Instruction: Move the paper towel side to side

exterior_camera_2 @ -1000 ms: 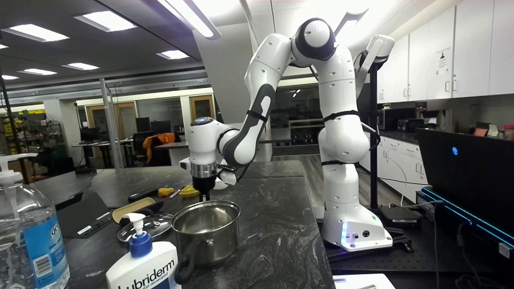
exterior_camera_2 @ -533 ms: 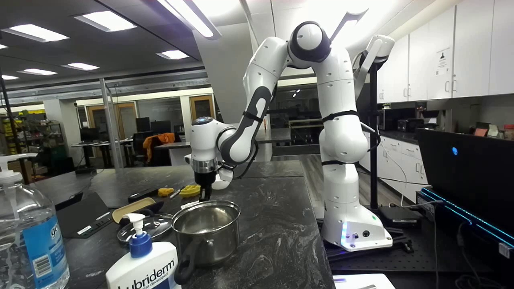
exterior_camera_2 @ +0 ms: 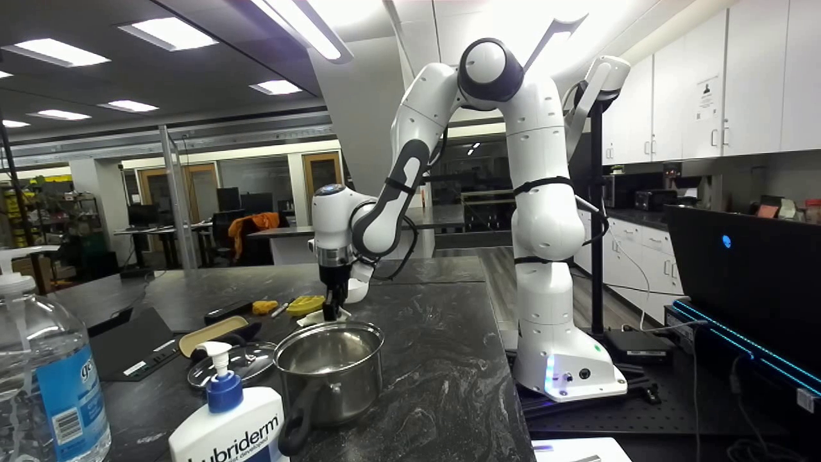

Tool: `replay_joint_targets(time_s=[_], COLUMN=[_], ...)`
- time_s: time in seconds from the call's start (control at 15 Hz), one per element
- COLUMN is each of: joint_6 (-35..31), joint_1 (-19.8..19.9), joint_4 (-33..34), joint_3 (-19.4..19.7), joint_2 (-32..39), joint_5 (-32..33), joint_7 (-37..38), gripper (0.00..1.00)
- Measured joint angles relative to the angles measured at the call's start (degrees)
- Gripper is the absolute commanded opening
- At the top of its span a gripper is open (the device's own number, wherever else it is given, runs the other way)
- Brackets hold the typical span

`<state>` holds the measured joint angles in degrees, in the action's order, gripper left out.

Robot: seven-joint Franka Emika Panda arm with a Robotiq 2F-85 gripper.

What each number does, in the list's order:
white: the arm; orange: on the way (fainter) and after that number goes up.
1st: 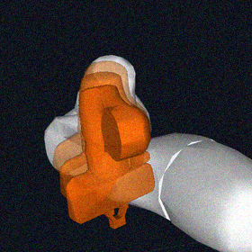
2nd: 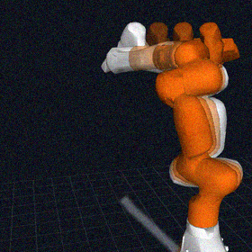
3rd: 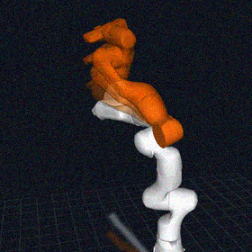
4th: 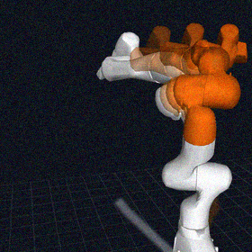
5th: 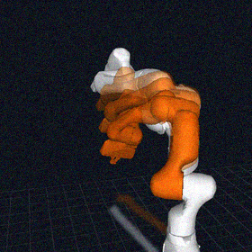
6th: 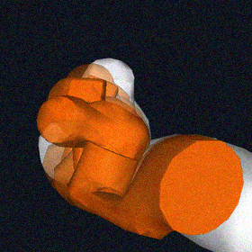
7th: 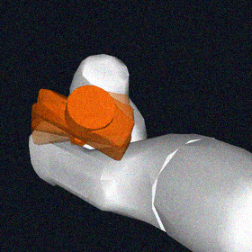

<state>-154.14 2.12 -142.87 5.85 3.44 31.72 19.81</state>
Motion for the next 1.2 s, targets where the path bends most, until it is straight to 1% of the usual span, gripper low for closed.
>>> replay_joint_targets(time_s=[0.2,0.33,0.87,1.2], joint_6=[0.0,0.0,-0.1,-0.9], joint_1=[0.0,-0.8,-5.2,-6.7], joint_4=[0.4,0.6,0.7,0.7], joint_3=[-0.2,-0.9,-5.9,-7.9], joint_2=[0.0,0.0,0.0,0.0], joint_5=[0.1,0.6,0.8,0.6], joint_7=[0.0,0.0,-0.3,-0.5], gripper=[0.02,0.02,0.02,0.02])
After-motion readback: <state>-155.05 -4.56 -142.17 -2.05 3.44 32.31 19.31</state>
